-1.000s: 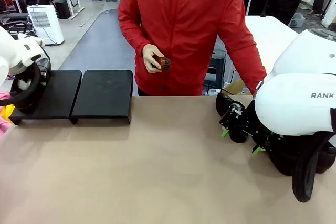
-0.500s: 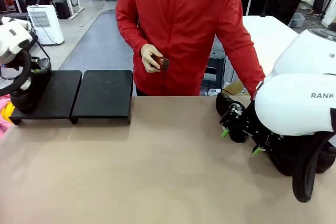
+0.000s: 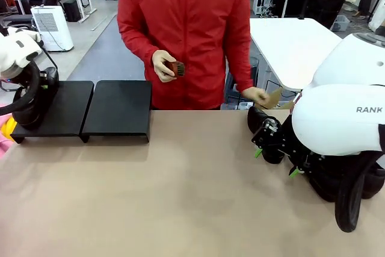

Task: Organize the shoes by placing them on the stand.
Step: Pick up one Shoe and place it in the middle of the table.

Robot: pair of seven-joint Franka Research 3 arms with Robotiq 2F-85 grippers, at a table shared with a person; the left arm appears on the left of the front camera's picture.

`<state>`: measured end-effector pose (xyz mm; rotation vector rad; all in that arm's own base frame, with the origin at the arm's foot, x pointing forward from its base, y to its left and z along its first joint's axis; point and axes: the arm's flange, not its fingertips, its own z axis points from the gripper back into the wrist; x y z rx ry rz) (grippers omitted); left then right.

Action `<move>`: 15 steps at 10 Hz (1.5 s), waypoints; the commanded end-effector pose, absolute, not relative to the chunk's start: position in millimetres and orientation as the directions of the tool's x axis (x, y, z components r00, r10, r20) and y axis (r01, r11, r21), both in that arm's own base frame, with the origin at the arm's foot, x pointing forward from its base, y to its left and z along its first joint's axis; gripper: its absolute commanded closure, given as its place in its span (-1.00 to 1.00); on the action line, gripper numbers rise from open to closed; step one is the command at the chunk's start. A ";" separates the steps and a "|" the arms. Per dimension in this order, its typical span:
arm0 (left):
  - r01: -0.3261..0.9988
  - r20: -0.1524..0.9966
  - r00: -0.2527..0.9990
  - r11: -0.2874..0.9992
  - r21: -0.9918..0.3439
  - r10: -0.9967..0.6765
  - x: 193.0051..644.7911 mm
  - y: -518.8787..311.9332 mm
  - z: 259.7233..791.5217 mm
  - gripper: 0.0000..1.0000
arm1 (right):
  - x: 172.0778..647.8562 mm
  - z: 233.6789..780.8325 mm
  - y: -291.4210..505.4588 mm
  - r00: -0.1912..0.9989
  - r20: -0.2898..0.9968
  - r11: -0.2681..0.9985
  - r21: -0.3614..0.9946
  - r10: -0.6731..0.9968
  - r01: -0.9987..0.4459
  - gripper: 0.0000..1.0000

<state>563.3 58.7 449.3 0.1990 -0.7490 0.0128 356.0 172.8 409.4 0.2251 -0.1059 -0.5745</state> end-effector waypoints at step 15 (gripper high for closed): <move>0.561 0.615 0.679 0.824 -0.081 -0.401 442.7 -10.8 591.9 -0.28 | 286.5 434.8 188.7 0.891 0.164 0.906 0.104 -0.423 0.410 -1.00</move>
